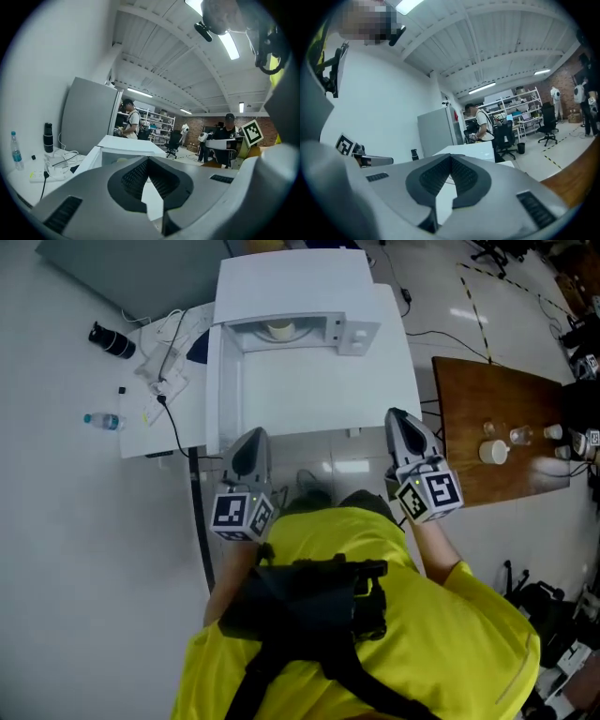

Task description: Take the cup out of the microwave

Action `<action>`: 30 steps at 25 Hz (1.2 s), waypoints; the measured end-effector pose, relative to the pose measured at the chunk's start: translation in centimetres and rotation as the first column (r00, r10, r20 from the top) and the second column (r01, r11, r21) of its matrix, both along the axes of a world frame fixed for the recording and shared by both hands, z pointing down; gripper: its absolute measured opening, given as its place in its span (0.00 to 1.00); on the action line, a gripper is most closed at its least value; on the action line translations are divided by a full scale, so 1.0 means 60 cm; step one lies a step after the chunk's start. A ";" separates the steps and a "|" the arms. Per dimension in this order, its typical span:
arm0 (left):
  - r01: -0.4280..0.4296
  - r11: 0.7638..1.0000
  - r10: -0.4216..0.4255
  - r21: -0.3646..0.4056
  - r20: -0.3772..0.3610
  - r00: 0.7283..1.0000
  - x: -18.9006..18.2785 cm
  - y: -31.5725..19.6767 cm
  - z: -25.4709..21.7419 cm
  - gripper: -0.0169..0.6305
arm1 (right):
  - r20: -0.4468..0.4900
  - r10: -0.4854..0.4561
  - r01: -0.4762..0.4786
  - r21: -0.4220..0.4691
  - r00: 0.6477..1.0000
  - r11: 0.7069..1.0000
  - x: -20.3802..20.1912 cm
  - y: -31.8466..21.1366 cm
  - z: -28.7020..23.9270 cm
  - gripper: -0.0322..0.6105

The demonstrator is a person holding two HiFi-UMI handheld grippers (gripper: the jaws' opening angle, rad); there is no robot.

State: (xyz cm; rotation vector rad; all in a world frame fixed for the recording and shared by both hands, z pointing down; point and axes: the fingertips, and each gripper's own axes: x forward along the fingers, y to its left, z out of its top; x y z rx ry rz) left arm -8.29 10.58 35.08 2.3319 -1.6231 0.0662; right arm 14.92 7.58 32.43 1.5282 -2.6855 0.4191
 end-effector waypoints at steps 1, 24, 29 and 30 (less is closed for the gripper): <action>0.007 1.000 -0.007 -0.003 0.001 1.000 -0.005 -0.017 0.001 0.03 | 0.002 -0.008 0.008 -0.007 1.000 1.000 -0.009 -0.017 0.003 0.06; 0.101 0.980 -0.067 -0.174 0.192 0.979 0.006 -0.649 0.464 0.80 | 0.010 -0.235 0.228 -0.297 0.972 0.927 -0.023 -0.351 0.237 0.06; 0.146 0.979 -0.113 -0.143 0.213 0.971 0.013 -0.688 0.486 0.72 | -0.019 -0.251 0.232 -0.315 0.968 0.920 -0.008 -0.347 0.251 0.06; 0.154 0.979 -0.123 -0.134 0.212 0.969 0.011 -0.693 0.485 0.72 | -0.028 -0.253 0.232 -0.314 0.967 0.921 -0.005 -0.346 0.251 0.06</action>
